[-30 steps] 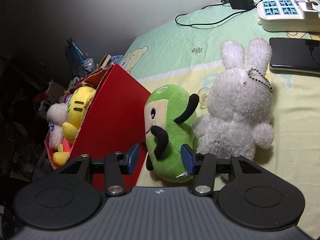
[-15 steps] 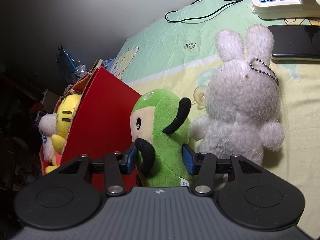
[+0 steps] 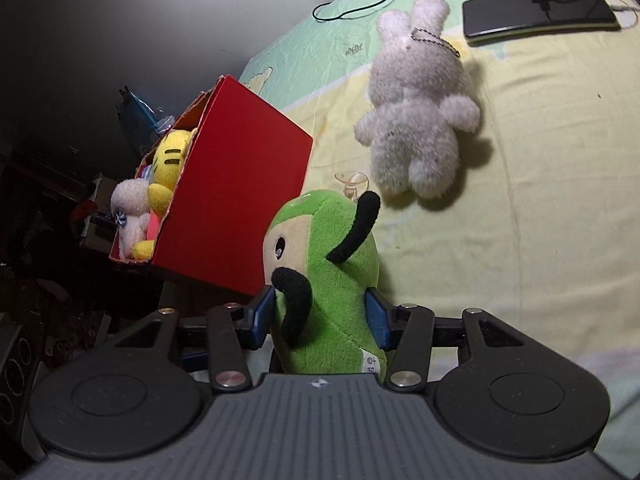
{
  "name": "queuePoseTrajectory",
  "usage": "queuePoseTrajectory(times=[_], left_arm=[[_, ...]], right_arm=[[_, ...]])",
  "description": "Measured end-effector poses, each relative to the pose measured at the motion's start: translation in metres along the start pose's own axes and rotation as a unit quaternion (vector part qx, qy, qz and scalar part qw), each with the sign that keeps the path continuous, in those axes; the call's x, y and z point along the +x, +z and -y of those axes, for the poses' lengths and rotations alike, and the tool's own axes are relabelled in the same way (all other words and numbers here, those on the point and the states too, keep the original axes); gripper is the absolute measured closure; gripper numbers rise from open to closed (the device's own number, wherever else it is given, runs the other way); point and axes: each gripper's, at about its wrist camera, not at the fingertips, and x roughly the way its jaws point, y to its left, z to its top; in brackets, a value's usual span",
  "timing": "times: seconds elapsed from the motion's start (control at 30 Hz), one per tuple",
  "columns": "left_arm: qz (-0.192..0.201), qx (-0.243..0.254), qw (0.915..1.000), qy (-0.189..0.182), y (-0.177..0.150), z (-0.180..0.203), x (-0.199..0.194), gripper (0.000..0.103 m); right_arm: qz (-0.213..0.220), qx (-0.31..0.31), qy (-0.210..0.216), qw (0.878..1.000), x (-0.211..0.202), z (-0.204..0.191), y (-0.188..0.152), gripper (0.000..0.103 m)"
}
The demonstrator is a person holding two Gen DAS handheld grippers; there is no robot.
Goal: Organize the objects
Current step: 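Close the right gripper on the green plush, then lift the green plush with the right gripper and carry it to the box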
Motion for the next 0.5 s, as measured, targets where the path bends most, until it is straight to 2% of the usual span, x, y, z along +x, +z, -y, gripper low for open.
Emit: queuePoseTrajectory(times=[0.2, 0.37, 0.5], left_arm=[[-0.010, -0.035, 0.9978, -0.056, -0.017, -0.017, -0.001, 0.010], [-0.008, -0.052, 0.9950, -0.085, -0.014, -0.020, 0.003, 0.010], [-0.007, -0.053, 0.9946, -0.088, -0.006, -0.018, 0.013, 0.010]], right_arm=[[-0.005, 0.046, -0.006, 0.999, -0.009, 0.005, -0.032, 0.047], [-0.006, 0.053, 0.015, 0.998, -0.020, 0.000, -0.038, 0.044], [0.018, 0.037, -0.019, 0.999, -0.029, 0.000, -0.036, 0.042]])
